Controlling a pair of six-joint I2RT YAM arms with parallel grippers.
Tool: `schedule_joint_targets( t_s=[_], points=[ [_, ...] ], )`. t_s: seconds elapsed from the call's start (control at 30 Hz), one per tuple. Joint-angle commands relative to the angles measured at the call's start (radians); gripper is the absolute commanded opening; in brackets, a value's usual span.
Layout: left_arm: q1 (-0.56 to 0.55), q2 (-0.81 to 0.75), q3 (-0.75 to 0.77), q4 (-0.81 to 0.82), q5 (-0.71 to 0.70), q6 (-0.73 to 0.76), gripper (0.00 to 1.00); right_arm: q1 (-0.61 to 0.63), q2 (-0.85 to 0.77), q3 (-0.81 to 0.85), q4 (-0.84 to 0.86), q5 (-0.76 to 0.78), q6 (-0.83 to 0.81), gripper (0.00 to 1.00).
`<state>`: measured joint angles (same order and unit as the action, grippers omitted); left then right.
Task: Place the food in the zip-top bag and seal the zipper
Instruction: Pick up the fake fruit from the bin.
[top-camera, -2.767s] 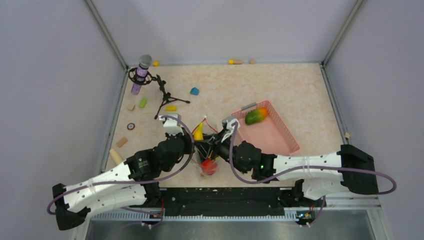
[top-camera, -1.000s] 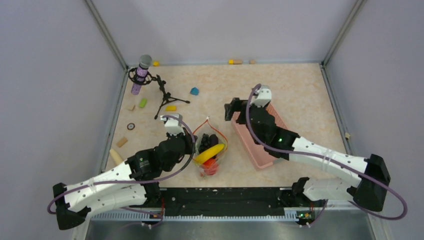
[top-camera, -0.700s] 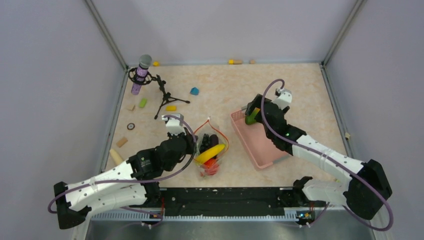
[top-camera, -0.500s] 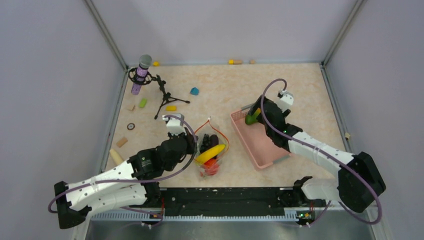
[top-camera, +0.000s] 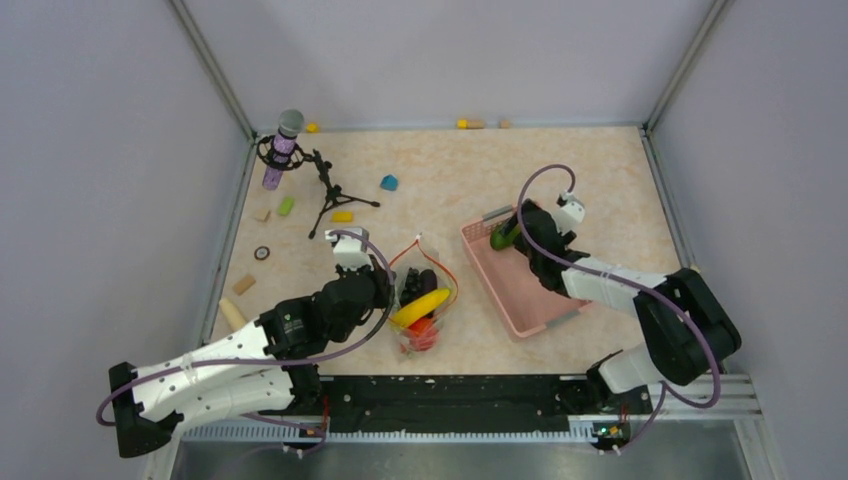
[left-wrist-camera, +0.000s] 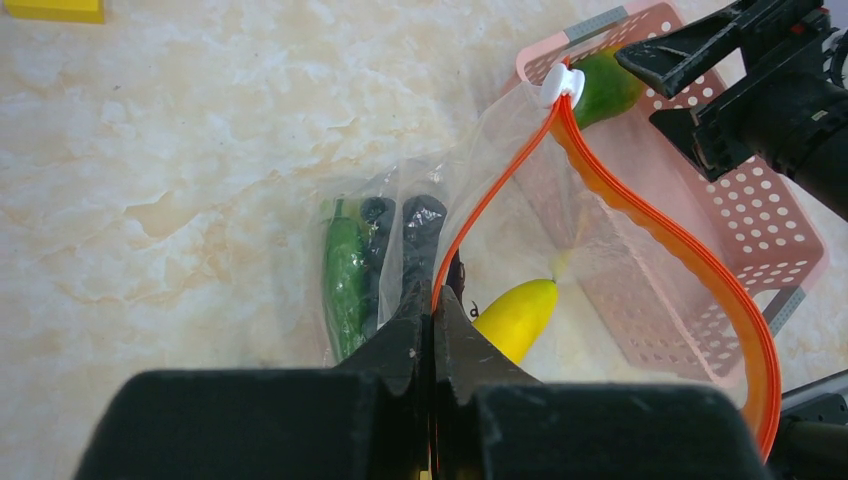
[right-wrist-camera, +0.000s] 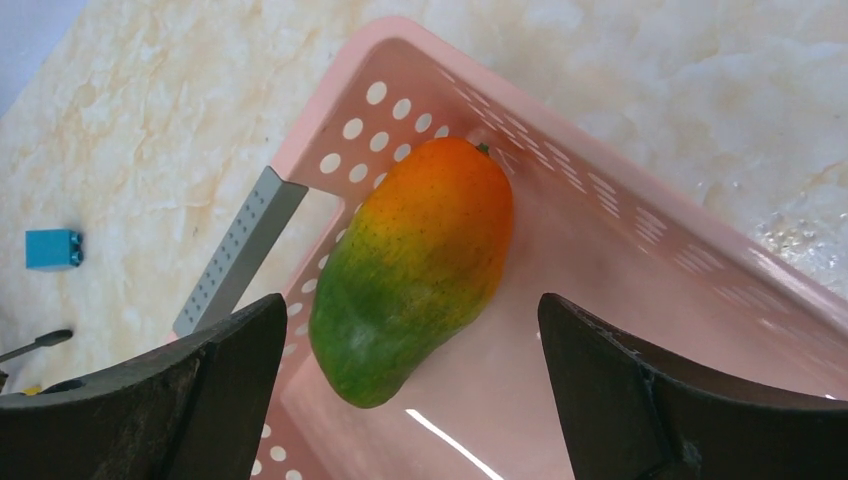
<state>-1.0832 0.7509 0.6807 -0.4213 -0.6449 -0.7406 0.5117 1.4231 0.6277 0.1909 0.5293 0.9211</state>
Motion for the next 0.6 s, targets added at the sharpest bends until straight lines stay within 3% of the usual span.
schedule_joint_targets(
  t_s=[0.0, 0.57],
  points=[
    [0.002, -0.008, 0.007, 0.027, -0.027, 0.007, 0.00, -0.013, 0.054, 0.013, 0.094, -0.019, 0.046, 0.94],
    [0.001, -0.007, 0.008, 0.020, -0.047, 0.000, 0.00, -0.024, 0.216, -0.019, 0.229, 0.025, 0.180, 0.83]
  ],
)
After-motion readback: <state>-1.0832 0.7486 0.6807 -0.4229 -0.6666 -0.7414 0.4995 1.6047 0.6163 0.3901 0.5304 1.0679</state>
